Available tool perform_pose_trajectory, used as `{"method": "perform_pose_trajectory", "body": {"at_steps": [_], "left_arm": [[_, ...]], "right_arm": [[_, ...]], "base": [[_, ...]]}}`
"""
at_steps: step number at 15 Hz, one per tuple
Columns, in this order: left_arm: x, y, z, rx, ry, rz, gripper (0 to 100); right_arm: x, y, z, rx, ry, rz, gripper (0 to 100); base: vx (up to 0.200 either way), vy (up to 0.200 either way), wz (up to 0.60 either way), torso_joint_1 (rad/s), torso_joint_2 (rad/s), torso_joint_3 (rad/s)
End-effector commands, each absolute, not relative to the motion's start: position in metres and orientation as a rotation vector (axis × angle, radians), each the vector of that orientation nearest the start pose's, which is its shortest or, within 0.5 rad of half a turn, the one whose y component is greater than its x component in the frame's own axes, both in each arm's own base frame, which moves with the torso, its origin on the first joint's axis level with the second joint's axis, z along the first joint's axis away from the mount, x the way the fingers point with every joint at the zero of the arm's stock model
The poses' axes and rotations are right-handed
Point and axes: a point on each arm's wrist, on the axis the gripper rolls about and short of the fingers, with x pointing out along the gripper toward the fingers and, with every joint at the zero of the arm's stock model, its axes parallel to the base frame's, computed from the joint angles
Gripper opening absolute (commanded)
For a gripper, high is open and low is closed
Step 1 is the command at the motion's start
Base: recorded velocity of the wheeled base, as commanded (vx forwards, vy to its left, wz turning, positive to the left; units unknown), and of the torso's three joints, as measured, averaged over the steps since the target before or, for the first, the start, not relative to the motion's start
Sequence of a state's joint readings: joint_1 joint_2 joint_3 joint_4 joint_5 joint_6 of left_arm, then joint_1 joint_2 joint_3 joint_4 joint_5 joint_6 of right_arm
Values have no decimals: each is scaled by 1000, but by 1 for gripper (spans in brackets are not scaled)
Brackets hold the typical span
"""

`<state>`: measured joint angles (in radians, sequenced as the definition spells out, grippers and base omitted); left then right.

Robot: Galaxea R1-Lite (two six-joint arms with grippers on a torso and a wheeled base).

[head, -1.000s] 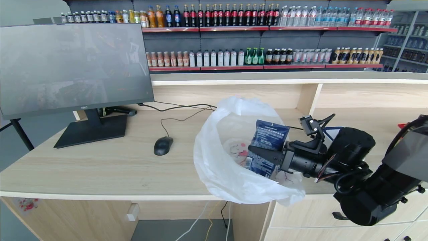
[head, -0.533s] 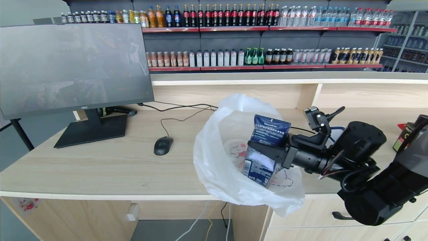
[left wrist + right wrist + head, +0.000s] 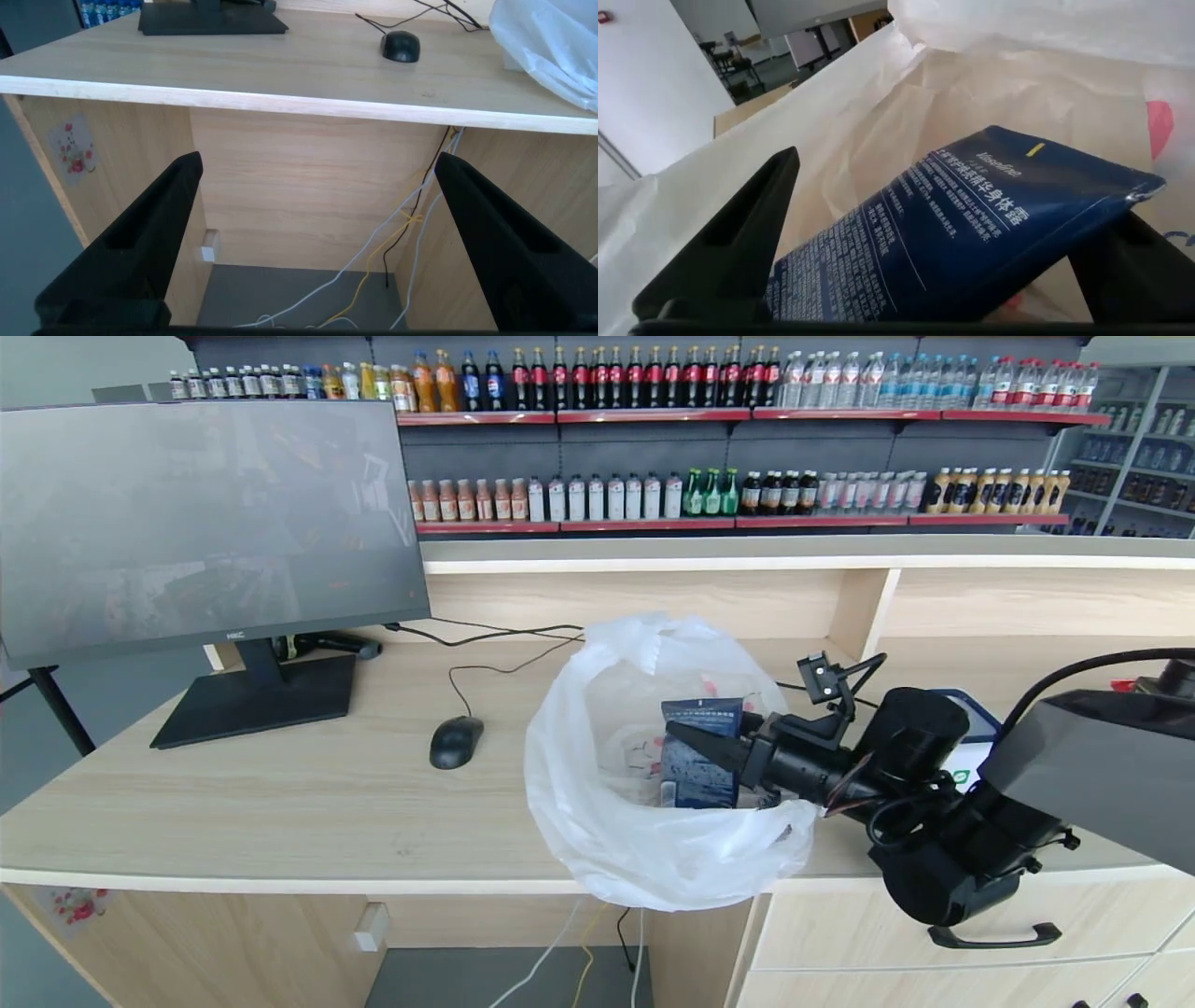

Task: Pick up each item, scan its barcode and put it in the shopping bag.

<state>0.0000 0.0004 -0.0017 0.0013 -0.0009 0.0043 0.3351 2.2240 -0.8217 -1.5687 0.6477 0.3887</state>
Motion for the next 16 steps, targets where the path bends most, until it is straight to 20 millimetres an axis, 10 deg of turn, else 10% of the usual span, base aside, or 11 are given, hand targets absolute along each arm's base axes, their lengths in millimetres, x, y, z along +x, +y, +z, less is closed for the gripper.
{"method": "perform_pose_trajectory", "body": {"at_steps": [1, 16], "left_arm": [[-23, 0, 76, 5, 0, -2, 100], [-23, 0, 76, 5, 0, 0, 100]], "right_arm": [[357, 134, 100, 327, 5, 992, 100], [317, 106, 158, 63, -228, 988, 100]], "base": [[0, 0, 0, 0, 0, 0], [0, 0, 0, 0, 0, 0]]}}
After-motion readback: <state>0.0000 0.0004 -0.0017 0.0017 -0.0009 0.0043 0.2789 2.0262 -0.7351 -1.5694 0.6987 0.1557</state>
